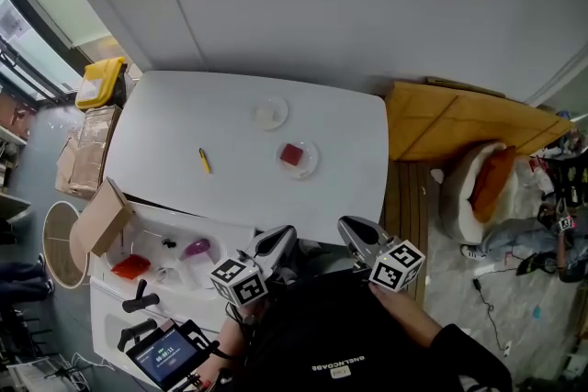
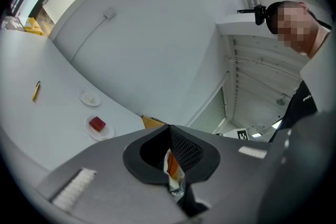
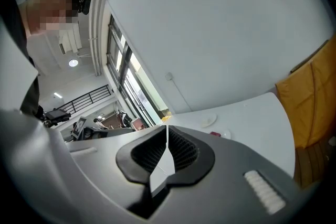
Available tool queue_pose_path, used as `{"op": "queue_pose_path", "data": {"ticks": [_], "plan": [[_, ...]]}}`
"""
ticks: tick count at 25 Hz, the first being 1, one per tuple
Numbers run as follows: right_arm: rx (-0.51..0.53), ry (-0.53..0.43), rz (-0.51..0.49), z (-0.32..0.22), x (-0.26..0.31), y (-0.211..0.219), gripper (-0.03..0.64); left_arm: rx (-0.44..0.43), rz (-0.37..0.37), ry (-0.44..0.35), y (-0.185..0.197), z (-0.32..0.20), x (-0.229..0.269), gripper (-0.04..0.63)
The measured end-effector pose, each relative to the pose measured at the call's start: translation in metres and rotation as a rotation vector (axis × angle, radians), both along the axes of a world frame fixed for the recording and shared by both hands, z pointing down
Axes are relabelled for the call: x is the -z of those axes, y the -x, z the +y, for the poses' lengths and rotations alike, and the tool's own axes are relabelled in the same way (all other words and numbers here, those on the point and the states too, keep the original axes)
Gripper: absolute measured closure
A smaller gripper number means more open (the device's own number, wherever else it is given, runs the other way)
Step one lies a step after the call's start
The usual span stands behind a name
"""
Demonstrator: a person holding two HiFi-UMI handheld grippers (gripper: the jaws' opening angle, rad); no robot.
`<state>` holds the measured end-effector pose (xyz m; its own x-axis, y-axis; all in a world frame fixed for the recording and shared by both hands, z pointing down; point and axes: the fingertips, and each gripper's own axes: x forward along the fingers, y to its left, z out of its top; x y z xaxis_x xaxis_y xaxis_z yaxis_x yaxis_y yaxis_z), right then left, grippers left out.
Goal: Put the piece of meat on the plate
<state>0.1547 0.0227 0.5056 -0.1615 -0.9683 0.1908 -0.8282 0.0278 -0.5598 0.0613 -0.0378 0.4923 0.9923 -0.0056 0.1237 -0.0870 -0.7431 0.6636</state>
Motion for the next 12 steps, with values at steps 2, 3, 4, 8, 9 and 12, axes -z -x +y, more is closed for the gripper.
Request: {"op": "queue_pose_path", "data": {"ticks": [2, 3, 4, 8, 9, 12], "plan": [[0.006, 0.000, -0.006, -0.002, -0.001, -0.001, 0.600, 0.003, -0.003, -0.008, -0.001, -0.002, 0.000, 0.589], [0.009, -0.001, -0.009, -0.003, -0.002, -0.001, 0.600, 0.004, -0.005, -0.013, -0.002, -0.002, 0.000, 0.589], [0.012, -0.004, -0.010, -0.004, -0.003, -0.001, 0.600, 0.005, -0.007, -0.018, -0.002, -0.003, 0.000, 0.589], [0.014, -0.002, -0.011, -0.009, -0.002, -0.004, 0.600, 0.008, -0.009, -0.027, -0.004, -0.006, 0.001, 0.589], [0.016, -0.005, -0.010, -0.012, -0.003, -0.005, 0.600, 0.009, -0.009, -0.032, -0.005, -0.009, 0.001, 0.589], [0.029, -0.013, -0.009, -0.020, -0.004, -0.008, 0.600, 0.013, -0.011, -0.053, -0.009, -0.015, 0.002, 0.589]]}}
